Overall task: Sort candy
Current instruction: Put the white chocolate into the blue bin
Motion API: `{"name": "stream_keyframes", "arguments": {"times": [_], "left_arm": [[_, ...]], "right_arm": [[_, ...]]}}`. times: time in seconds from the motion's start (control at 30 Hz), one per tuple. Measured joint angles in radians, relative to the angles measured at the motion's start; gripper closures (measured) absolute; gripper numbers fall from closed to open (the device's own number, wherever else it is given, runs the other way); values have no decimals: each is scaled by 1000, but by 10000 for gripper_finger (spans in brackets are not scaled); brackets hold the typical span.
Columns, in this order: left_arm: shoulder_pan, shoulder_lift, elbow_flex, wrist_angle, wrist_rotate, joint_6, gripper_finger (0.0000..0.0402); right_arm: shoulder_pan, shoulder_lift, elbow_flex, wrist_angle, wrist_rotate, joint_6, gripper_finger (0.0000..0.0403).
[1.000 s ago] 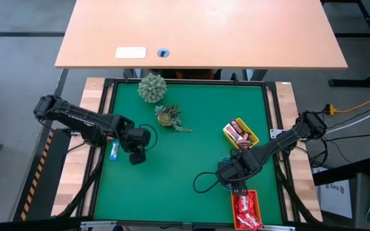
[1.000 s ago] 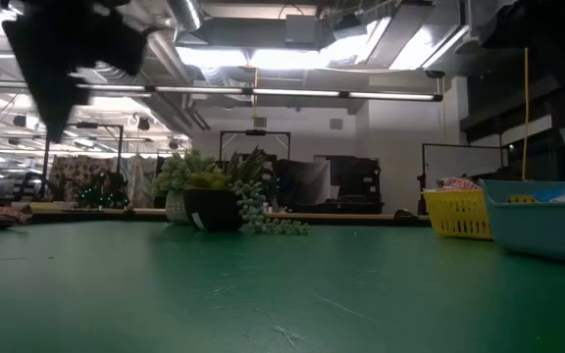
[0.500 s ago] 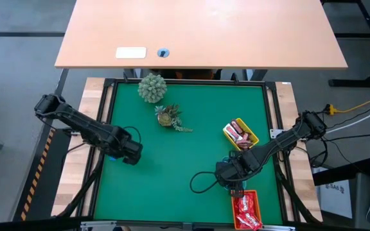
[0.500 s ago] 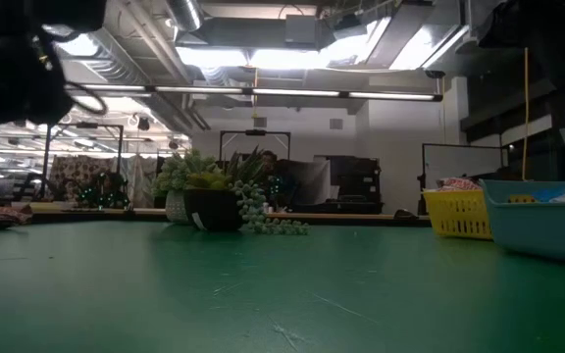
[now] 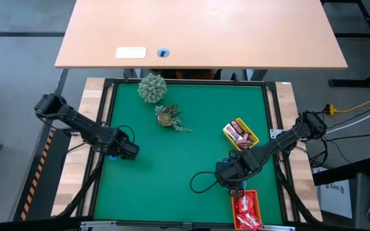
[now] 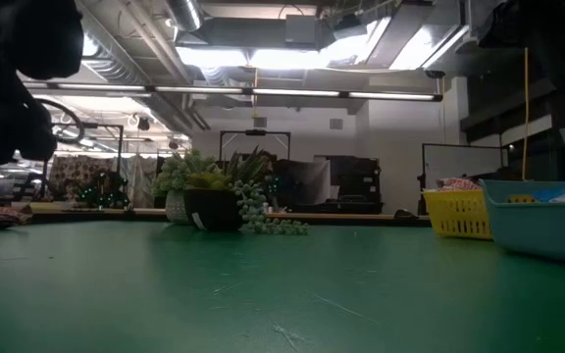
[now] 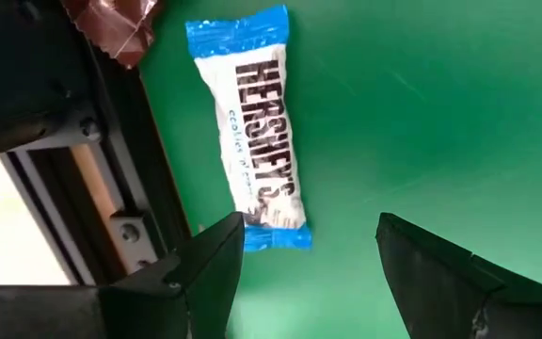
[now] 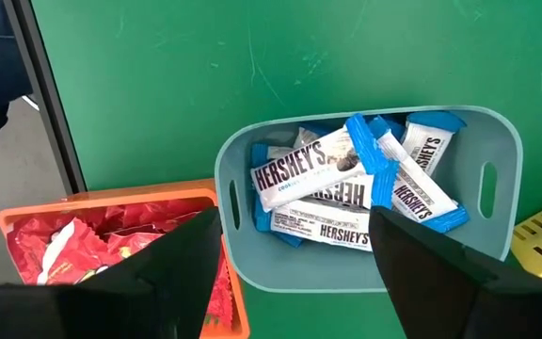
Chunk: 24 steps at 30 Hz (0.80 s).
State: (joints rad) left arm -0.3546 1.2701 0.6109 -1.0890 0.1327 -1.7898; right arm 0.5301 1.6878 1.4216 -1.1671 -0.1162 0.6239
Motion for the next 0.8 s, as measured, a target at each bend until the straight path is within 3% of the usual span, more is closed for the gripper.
{"name": "stream_keyframes", "arguments": {"times": [0.43,0.63,0.8], "left_arm": [[1,1,-19,29,-75,-76,166],[2,8,-19,29,16,-57,182],[2,20,-19,29,26,-38,199]], "right_arm": [[0,0,0,-1,0,0,134],[0,0,0,-2,0,-1,134],[0,0,0,-2,0,-1,134]]}}
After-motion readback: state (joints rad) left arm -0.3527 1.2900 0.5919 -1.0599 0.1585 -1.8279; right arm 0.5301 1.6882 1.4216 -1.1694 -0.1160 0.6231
